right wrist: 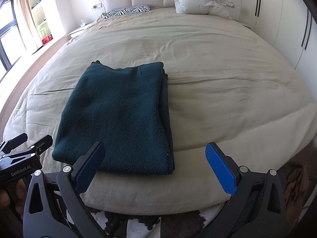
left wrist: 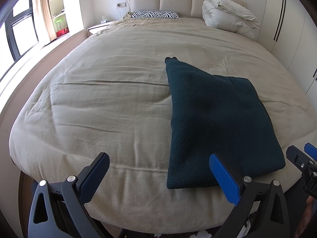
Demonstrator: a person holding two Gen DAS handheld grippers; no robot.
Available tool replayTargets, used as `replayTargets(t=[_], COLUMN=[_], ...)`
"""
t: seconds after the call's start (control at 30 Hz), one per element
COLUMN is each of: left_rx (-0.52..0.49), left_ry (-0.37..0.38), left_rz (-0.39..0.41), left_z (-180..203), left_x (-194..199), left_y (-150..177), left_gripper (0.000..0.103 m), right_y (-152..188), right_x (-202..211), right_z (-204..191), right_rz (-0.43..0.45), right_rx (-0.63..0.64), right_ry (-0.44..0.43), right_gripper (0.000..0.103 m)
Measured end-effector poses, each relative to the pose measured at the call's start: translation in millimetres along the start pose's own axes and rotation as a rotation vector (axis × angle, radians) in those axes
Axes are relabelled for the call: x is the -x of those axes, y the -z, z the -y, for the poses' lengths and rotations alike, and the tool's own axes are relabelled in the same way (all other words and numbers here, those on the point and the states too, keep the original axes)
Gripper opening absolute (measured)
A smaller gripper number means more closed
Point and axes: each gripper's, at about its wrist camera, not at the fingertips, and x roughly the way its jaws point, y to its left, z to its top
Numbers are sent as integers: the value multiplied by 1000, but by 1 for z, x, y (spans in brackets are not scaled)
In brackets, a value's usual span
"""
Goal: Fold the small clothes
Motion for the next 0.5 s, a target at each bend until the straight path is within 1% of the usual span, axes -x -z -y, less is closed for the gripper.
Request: replayTargets(t=[0.5], left_rx=[0], left_ry=[1], left_rz=[-1], left_z=[-1], left_x=[-1], left_y=[2], left_gripper=[103], right_y=[3], right_x=[-1], right_z=[1], right_rz=[-3], right_rx=[-2], right_ry=[0], right_gripper=[103])
